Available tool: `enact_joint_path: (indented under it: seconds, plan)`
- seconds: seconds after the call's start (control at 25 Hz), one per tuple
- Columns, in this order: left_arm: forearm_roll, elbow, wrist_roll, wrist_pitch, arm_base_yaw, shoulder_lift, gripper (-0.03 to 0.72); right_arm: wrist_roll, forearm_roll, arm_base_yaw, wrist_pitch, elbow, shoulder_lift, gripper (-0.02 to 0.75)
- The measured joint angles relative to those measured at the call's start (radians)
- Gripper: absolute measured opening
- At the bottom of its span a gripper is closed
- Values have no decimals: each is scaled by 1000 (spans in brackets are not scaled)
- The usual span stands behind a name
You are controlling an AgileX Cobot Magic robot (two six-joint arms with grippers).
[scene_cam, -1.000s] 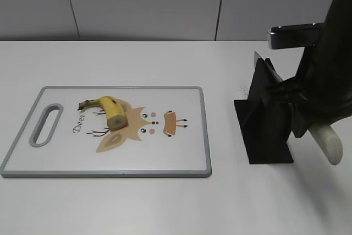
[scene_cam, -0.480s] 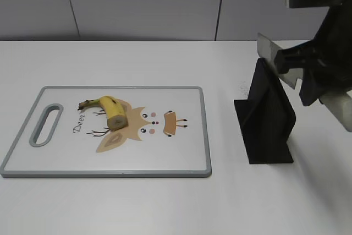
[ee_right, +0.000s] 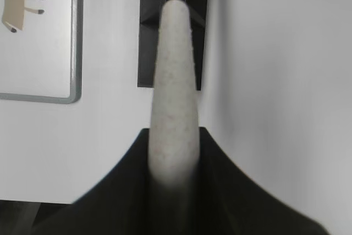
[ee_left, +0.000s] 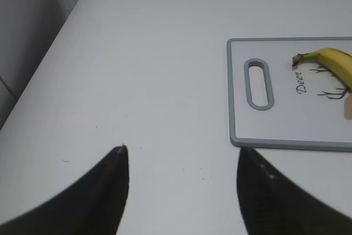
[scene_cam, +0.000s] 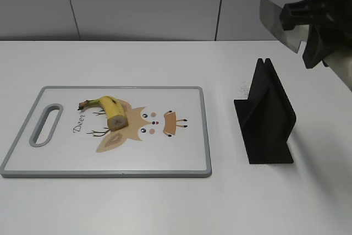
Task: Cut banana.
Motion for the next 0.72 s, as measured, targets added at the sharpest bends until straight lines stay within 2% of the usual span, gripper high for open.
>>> enact_joint_path:
  seconds: [0.4, 0.72]
  plan:
    - [0, -2, 1, -8, 0, 7, 589, -47, -3, 0, -54, -66, 0, 169]
    - [-5, -50, 41, -119, 0, 189, 589, -295, -2, 0, -78, -224, 83, 169]
